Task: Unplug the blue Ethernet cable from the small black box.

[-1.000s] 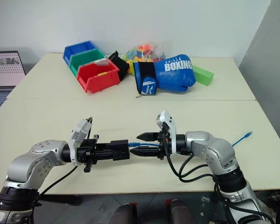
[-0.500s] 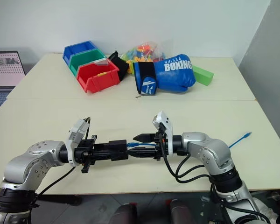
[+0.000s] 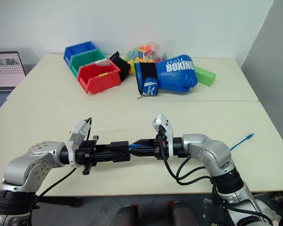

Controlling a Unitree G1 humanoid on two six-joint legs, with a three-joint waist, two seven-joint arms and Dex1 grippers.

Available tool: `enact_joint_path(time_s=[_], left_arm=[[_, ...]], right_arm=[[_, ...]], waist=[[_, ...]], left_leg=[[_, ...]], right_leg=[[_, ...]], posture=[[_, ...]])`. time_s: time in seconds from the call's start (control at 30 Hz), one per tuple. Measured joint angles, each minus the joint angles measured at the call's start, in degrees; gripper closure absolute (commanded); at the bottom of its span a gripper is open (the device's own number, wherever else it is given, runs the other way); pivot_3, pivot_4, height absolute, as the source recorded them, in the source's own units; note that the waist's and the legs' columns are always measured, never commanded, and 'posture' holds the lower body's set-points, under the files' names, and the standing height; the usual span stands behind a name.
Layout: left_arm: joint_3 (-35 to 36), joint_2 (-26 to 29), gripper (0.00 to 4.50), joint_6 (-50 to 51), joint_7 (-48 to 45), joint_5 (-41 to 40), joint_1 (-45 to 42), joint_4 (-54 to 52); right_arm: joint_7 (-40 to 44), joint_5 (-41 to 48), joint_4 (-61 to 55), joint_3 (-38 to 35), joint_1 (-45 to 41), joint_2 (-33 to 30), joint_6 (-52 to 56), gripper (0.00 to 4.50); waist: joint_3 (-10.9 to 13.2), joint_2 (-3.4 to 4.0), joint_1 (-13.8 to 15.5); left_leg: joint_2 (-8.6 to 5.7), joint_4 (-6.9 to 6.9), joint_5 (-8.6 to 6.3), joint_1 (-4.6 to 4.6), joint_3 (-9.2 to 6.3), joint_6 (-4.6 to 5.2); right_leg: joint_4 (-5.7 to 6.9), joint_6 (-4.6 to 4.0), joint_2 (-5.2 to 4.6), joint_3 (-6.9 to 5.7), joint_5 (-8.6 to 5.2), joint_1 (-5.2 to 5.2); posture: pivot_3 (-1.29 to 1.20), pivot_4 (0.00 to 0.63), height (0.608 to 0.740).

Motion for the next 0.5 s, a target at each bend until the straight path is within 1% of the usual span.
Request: enact_joint_path(time_s=[0.07,0.1,0.13,0.5], left_arm=[[0.0,0.0,3.72,0.0,0.01,0.0,0.0,-0.1],[0.0,0.02,3.72,0.0,0.05,0.02,0.0,-0.09],[0.01,0.05,3.72,-0.01,-0.1,0.01,0.01,-0.1],[-0.57,0.23,3.72,-0.02,-1.36,0.21,0.67,-1.5]], right_arm=[[0.21,-0.01,0.08,0.01,-0.04,-0.16,0.0,4.08],[0.5,0.1,0.09,0.01,-0.03,-0.24,0.03,4.33],[1.02,0.29,0.09,0.01,-0.04,-0.46,0.08,4.44],[3.24,2.68,0.19,-0.3,-0.81,-1.92,3.73,4.45]], waist=[[0.0,0.0,0.0],[0.0,0.0,0.0],[0.0,0.0,0.0],[0.0,0.01,-0.01]], left_leg=[[0.0,0.0,0.0,0.0,0.01,0.0],[0.0,0.0,0.0,0.0,0.01,0.0],[0.0,0.0,0.0,0.0,0.01,0.0],[0.0,-0.01,0.0,-0.01,0.01,0.0]], right_leg=[[0.0,0.0,0.0,0.0,0.0,0.0],[0.0,0.0,0.0,0.0,0.0,0.0],[0.0,0.0,0.0,0.0,0.0,0.0],[-0.01,0.0,0.0,0.0,0.0,-0.01]], posture=[[0.0,0.15,0.74],[0.0,0.15,0.74],[0.0,0.15,0.74],[0.0,0.15,0.74]])
